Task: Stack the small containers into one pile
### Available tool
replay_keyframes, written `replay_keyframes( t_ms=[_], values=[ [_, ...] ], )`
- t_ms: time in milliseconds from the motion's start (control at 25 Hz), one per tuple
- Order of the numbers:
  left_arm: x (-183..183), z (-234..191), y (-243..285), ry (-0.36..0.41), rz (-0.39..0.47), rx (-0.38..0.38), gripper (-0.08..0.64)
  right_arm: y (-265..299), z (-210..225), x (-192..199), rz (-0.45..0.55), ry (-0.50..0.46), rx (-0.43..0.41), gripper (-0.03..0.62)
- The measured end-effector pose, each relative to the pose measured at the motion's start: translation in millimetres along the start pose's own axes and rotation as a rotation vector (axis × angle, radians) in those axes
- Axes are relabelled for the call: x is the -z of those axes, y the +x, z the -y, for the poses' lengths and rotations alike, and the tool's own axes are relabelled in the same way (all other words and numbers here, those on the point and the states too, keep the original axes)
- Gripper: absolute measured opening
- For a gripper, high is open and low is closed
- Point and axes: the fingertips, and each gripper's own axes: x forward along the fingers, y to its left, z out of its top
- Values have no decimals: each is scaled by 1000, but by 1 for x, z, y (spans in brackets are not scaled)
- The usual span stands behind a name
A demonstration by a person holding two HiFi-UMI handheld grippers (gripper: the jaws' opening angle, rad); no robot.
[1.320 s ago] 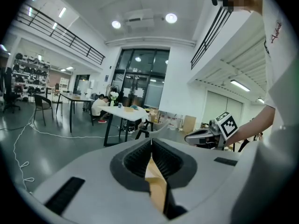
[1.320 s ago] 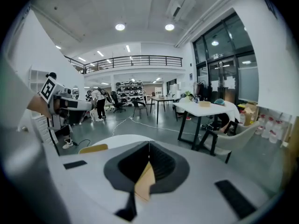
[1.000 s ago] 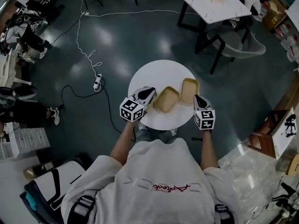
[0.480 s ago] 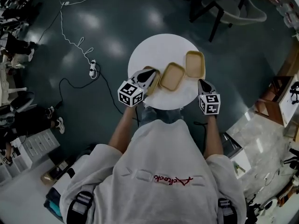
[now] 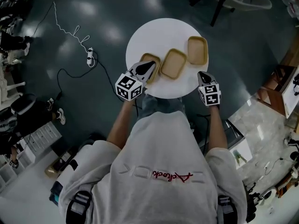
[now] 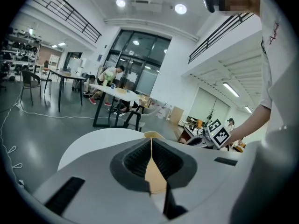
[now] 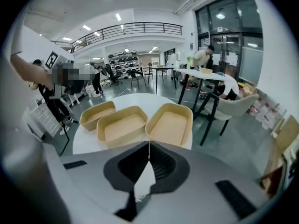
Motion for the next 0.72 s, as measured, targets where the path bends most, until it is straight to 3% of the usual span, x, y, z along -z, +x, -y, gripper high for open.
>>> replay_keyframes(
  t_ms=[240,480,600,720],
  values=[
    [13,-1,-13,-23,6,-37,18,16,2,12,-133,-364,2,21],
    [24,-3,-25,-45,9,-71,18,31,-1,21,-245,-752,-49,48],
    [25,-5,-28,-52,16,-87,18,42,4,20,-276,-889,-51,104],
    [28,-7,-33,-61,22,-102,18,53,11,18,-302,-965,-46,104]
  ],
)
